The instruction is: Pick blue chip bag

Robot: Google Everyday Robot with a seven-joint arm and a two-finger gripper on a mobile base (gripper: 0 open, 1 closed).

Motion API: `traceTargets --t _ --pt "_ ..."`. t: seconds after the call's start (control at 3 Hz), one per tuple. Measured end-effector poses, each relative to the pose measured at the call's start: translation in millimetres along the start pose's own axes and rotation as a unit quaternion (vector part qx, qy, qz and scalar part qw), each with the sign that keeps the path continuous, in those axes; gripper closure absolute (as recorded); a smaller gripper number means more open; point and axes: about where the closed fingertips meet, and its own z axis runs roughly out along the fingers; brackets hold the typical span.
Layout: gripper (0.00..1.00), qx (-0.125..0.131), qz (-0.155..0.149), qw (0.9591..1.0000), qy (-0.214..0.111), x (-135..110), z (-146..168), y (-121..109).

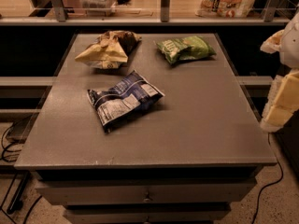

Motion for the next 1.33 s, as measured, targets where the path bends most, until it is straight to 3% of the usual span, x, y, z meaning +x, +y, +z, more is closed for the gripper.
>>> traceTargets --t 0.33,0.67,1.0,1.33 --pt "0.0 0.0 0.0 1.0 0.0 0 0 0" --pt "0.0 -0.011 -0.014 0.999 -0.04 -9 4 2" --pt "0.0 -0.03 -0.058 0.9886 -0.136 -40 18 10" --pt "0.0 -0.047 -0.087 0.9677 -0.232 -86 27 16"
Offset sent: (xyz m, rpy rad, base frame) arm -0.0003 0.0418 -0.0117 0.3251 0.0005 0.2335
